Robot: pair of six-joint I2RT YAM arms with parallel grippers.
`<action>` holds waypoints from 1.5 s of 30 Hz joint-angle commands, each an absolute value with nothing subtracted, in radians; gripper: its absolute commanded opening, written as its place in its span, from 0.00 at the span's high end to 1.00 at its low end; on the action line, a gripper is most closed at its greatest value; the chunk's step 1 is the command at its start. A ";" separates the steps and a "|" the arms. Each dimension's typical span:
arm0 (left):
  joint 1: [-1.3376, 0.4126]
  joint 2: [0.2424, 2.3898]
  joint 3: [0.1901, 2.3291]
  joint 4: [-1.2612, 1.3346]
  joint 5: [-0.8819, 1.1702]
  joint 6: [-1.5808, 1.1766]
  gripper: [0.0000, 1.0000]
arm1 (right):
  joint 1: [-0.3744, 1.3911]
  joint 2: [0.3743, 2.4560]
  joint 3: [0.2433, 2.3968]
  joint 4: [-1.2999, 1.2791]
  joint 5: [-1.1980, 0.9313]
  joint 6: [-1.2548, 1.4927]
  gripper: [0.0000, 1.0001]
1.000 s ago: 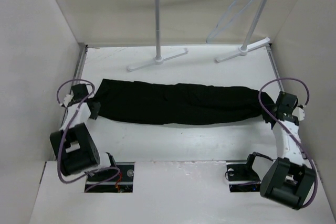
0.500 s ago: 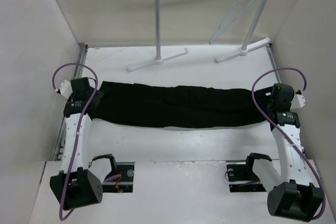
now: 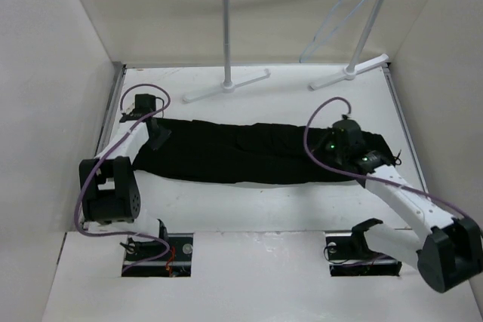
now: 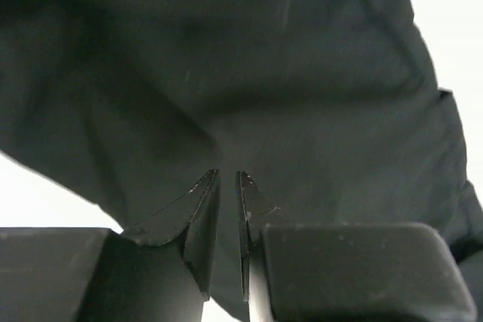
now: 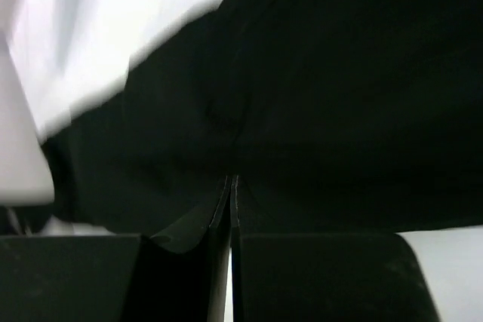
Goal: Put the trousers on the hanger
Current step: Fold the trousers at the center of the board.
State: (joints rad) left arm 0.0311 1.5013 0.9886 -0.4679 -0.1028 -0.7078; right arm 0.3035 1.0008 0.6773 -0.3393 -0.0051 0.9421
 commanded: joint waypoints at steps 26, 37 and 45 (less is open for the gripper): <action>0.286 1.776 1.416 -0.294 -0.338 -0.488 0.75 | 0.297 1.088 0.571 -0.201 -0.066 0.827 0.87; -0.109 1.632 1.158 -0.293 -0.138 -0.773 0.68 | -0.132 0.876 0.669 -0.458 0.006 0.848 0.37; -0.404 1.632 1.147 -0.226 -0.112 -0.831 0.67 | -0.381 0.785 0.606 -0.615 0.207 0.884 0.15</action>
